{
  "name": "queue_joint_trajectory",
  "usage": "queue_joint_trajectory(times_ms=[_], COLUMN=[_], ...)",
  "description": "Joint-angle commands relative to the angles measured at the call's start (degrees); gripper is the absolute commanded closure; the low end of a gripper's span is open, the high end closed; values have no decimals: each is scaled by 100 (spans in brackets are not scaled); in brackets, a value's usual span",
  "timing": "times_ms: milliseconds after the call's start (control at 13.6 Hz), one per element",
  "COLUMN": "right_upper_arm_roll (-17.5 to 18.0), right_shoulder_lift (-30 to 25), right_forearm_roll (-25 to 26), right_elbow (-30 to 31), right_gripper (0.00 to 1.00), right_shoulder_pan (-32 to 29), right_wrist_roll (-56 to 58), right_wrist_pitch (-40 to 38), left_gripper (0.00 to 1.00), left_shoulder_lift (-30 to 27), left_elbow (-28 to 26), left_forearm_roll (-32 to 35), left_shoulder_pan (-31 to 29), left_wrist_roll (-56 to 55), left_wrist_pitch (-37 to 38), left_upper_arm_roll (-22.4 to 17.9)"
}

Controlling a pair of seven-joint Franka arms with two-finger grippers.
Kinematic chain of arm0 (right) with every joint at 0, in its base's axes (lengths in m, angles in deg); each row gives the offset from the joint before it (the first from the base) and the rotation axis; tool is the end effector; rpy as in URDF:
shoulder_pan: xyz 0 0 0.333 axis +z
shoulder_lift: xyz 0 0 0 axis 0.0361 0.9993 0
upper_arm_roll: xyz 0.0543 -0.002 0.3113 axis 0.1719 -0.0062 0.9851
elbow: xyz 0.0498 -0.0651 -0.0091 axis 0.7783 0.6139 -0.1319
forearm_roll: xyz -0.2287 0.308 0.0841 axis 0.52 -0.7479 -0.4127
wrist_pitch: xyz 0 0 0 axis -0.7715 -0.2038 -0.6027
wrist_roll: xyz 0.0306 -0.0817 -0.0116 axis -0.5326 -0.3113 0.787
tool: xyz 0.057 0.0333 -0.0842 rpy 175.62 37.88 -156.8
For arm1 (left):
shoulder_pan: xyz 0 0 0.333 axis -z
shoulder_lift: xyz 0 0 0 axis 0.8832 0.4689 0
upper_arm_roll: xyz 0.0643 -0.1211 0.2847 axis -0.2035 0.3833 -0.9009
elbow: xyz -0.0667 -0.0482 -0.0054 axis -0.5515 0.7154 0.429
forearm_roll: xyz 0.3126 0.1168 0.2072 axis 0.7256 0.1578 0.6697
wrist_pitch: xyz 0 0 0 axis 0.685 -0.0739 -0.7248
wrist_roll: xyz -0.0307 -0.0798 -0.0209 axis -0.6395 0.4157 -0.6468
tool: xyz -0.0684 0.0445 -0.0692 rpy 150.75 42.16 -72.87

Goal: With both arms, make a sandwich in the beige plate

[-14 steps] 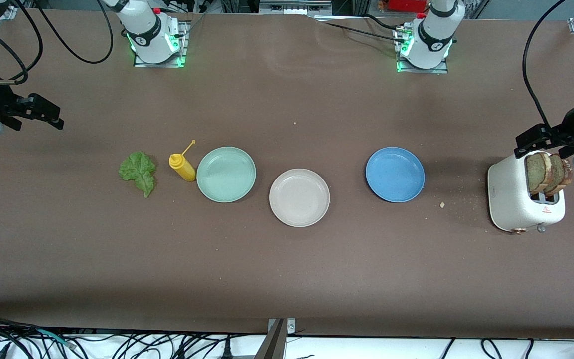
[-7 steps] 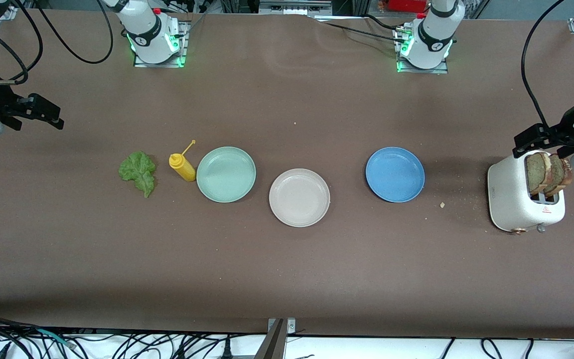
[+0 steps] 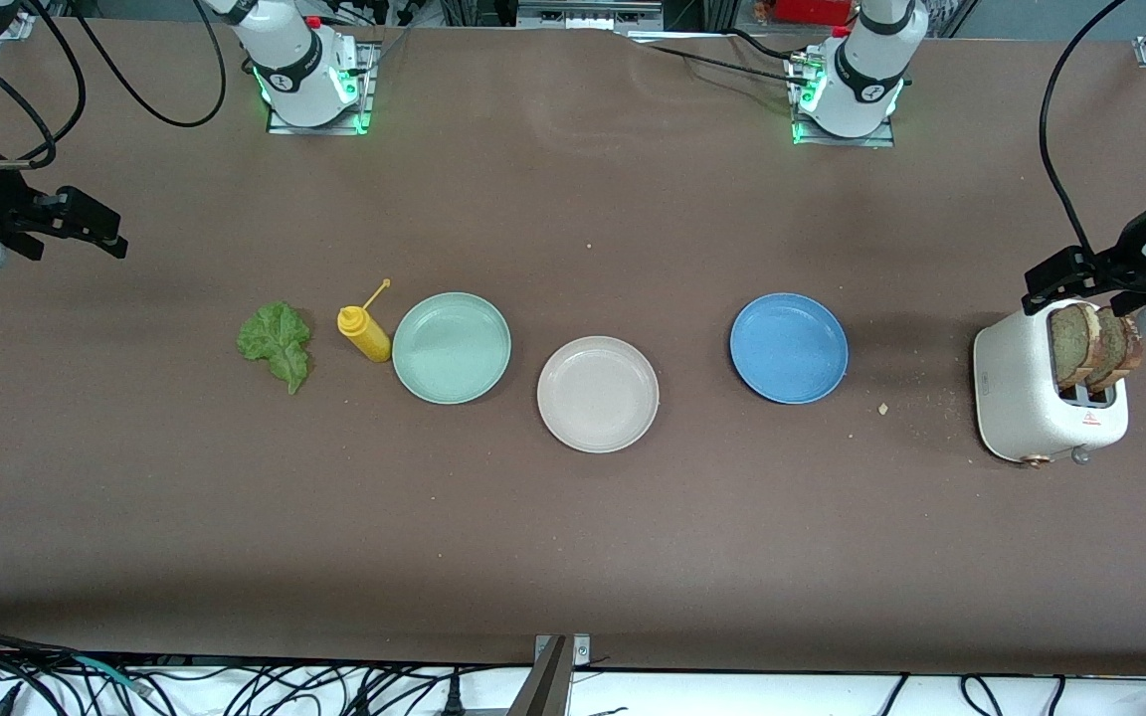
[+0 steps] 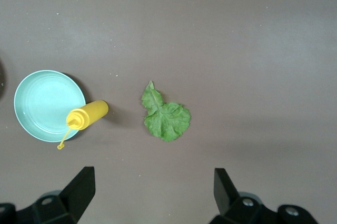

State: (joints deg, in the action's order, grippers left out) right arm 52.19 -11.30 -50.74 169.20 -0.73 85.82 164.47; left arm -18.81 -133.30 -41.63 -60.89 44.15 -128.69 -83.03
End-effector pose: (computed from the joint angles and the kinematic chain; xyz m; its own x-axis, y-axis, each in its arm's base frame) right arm 0.5534 -0.0049 0.5859 0.9995 0.0302 0.0025 0.0303 -0.9994 -0.0161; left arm 0.5985 0.0062 0.5879 0.9998 -0.0018 0.0185 -0.0015 -0.9999 -0.0127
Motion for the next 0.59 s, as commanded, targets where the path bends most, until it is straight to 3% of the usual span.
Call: queue_joint_trajectory(times_ms=[0, 514], right_upper_arm_roll=[-9, -9], right_shoulder_lift=[-54, -54], right_forearm_roll=[-95, -95], right_elbow=[41, 41], right_gripper=[0, 0], right_shoulder_pan=[-10, -10], right_wrist_roll=[54, 54], right_wrist_pitch=[-6, -6], left_gripper=[0, 0], left_shoulder_lift=[-41, -6], left_elbow=[22, -39], left_forearm_roll=[99, 134], left_shoulder_pan=[18, -70], left_wrist_roll=[40, 119], left_wrist_pitch=[3, 12], left_upper_arm_roll=[17, 8])
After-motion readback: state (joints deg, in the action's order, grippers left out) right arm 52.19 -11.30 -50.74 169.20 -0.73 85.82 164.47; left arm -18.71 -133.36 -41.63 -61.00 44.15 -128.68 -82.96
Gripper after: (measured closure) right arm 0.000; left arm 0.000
